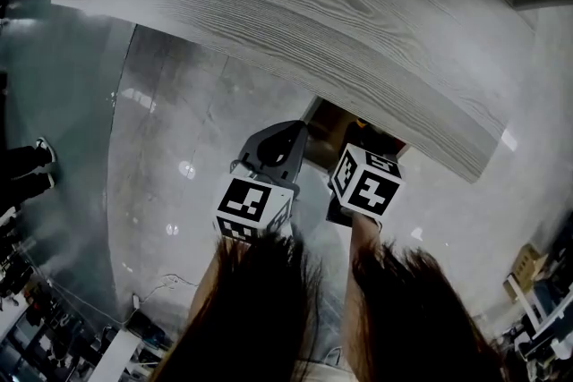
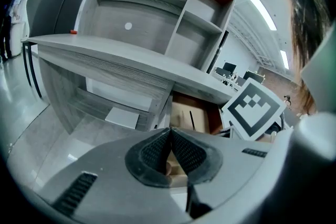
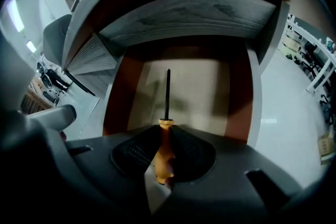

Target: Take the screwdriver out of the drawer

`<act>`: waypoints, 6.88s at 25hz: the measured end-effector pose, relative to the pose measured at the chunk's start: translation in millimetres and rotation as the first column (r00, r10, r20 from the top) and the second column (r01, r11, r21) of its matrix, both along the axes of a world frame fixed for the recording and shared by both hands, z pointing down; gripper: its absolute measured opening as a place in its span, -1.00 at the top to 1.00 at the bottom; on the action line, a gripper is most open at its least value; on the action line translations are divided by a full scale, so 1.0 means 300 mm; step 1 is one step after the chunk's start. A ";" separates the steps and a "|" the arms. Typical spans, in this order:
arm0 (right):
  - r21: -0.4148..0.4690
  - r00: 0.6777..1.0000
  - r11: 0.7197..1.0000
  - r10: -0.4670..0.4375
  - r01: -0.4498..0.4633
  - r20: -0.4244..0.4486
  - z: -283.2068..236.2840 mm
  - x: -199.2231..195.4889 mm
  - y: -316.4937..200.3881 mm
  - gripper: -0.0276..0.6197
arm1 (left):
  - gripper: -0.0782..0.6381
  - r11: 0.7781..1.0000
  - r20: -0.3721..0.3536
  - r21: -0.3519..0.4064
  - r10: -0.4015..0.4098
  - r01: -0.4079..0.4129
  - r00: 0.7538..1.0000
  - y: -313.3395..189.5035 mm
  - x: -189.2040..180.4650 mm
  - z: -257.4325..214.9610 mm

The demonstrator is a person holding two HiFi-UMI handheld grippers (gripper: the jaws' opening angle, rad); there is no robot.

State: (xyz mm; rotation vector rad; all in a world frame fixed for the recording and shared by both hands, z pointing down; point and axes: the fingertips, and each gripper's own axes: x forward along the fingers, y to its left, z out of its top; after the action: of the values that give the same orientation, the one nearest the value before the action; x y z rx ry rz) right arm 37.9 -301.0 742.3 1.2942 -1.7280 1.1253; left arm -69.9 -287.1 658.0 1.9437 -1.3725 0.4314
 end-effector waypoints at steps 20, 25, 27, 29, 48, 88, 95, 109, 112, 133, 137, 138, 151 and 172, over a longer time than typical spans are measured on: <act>-0.033 0.966 0.993 0.121 -0.117 0.229 -0.195 0.044 0.081 0.65 | 0.73 0.999 0.018 0.022 0.029 -0.029 0.999 0.103 0.037 -0.111; -0.040 0.968 0.993 0.121 -0.115 0.221 -0.214 0.042 0.118 0.65 | 0.73 0.999 0.023 0.023 0.033 -0.033 0.999 0.118 0.033 -0.134; -0.037 0.968 0.993 0.121 -0.116 0.221 -0.221 0.035 0.129 0.65 | 0.73 0.999 0.025 0.034 0.042 -0.043 0.999 0.119 0.033 -0.148; -0.033 0.967 0.993 0.120 -0.115 0.226 -0.233 0.025 0.145 0.65 | 0.73 0.998 0.027 0.040 0.047 -0.048 0.999 0.127 0.031 -0.166; 0.020 0.970 0.993 0.106 -0.113 0.219 -0.409 0.009 0.338 0.66 | 0.73 0.991 0.037 0.075 0.104 -0.107 0.994 0.298 0.042 -0.356; 0.492 0.989 0.869 -0.020 -0.054 0.143 -1.127 -0.010 0.676 0.65 | 0.73 0.910 0.068 0.338 0.231 -0.240 0.971 0.697 0.021 -0.954; 0.548 0.992 0.835 -0.031 -0.043 0.125 -1.220 -0.014 0.764 0.65 | 0.73 0.887 0.075 0.392 0.233 -0.244 0.970 0.784 0.018 -1.038; 0.639 0.995 0.769 -0.037 -0.028 0.087 -1.370 -0.006 0.969 0.66 | 0.73 0.846 0.088 0.473 0.234 -0.247 0.968 1.001 0.012 -1.167; 0.651 0.995 0.758 -0.036 -0.031 0.089 -1.397 -0.001 1.012 0.65 | 0.73 0.838 0.090 0.489 0.228 -0.242 0.970 1.038 0.003 -1.201; 0.786 0.999 0.618 -0.044 0.012 0.019 -1.538 -0.009 1.242 0.66 | 0.73 0.797 0.131 0.554 0.202 -0.241 0.971 1.255 -0.014 -1.331; 0.813 0.999 0.582 -0.046 0.028 -0.001 -1.566 -0.011 1.247 0.66 | 0.73 0.794 0.136 0.558 0.197 -0.240 0.971 1.256 -0.010 -1.340; 0.818 0.999 0.574 -0.048 0.029 -0.002 -1.572 -0.010 1.247 0.66 | 0.73 0.794 0.136 0.559 0.196 -0.239 0.971 1.255 -0.008 -1.344; 0.843 0.996 0.536 -0.086 0.046 0.000 -1.626 0.071 1.279 0.66 | 0.73 0.782 0.131 0.585 0.172 -0.216 0.976 1.289 0.088 -1.416; 0.871 0.985 0.475 -0.168 0.122 -0.047 -1.699 0.235 1.511 0.66 | 0.73 0.793 0.141 0.586 0.102 -0.166 0.985 1.539 0.290 -1.460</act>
State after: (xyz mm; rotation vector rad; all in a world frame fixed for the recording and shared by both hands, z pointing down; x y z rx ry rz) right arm 108.3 152.3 232.7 1.6192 -2.5339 0.0538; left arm 17.2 174.5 220.1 2.5758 -1.5718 0.1659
